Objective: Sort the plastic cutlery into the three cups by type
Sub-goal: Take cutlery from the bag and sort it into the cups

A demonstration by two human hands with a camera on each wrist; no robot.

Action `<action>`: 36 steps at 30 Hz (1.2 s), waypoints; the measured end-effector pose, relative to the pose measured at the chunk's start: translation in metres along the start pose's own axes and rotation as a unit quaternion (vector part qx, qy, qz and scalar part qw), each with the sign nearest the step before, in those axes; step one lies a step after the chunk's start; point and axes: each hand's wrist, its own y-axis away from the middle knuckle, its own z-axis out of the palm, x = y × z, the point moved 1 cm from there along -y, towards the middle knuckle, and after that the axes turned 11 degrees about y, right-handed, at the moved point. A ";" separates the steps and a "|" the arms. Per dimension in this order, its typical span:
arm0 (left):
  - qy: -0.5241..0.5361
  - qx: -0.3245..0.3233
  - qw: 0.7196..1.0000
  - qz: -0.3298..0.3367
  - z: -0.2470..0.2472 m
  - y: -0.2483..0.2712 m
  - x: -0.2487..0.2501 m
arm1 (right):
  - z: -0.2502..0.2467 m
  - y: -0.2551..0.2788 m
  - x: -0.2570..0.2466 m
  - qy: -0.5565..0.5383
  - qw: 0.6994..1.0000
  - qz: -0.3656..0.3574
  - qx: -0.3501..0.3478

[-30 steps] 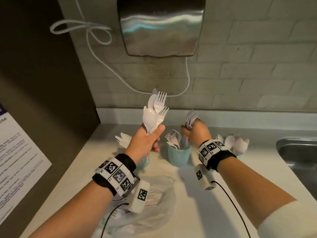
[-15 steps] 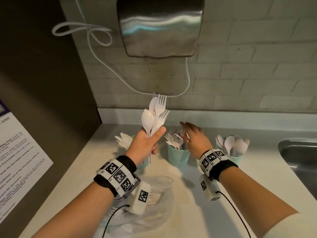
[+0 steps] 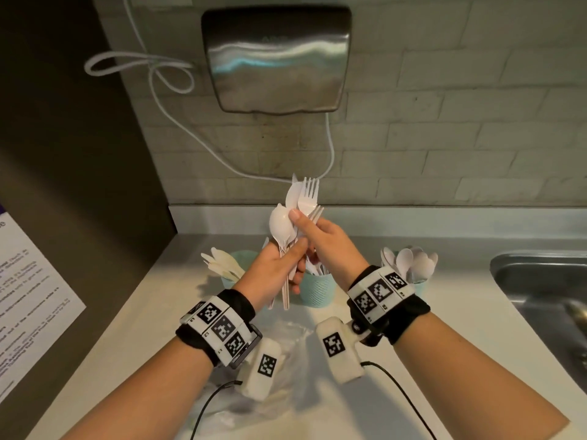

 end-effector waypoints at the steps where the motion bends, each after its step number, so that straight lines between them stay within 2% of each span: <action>1: 0.003 0.001 1.000 0.001 0.002 0.001 0.000 | -0.001 0.002 0.003 0.006 1.000 0.002 -0.001; 5: 0.024 0.008 1.000 -0.005 0.007 0.001 -0.002 | -0.011 0.006 0.005 0.023 0.999 0.006 0.031; 8: 0.034 0.009 0.999 -0.001 0.010 -0.002 -0.004 | -0.025 0.004 0.001 -0.069 0.994 0.018 0.083; 12: -0.045 0.047 0.997 0.033 0.012 -0.006 -0.010 | -0.042 0.007 -0.003 -0.061 0.988 -0.029 0.140; 14: -0.038 0.051 0.997 0.036 0.017 -0.008 -0.012 | -0.044 0.011 0.000 -0.052 0.989 -0.042 0.128; 16: -0.023 0.042 0.998 0.036 0.024 -0.009 -0.014 | -0.045 0.016 0.006 0.007 0.991 -0.060 0.117; 18: -0.025 0.025 0.999 0.038 0.031 -0.009 -0.016 | -0.045 0.019 0.012 0.061 0.993 -0.045 0.094; 21: -0.032 0.005 0.999 0.034 0.039 -0.008 -0.019 | -0.046 0.023 0.018 0.023 0.999 0.024 0.030; 24: -0.010 0.004 0.999 0.030 0.043 -0.007 -0.018 | -0.050 0.023 0.019 -0.009 1.000 0.024 0.011; 29: -0.004 0.043 0.999 0.026 0.034 -0.016 -0.019 | -0.057 0.001 0.010 -0.026 0.999 -0.001 0.040; 33: -0.113 0.127 0.983 0.066 0.014 -0.027 -0.022 | -0.065 -0.017 0.010 -0.005 0.994 -0.009 0.105; 36: -0.111 0.166 0.976 0.084 0.001 -0.034 -0.027 | -0.068 -0.027 0.019 0.029 0.988 -0.025 0.152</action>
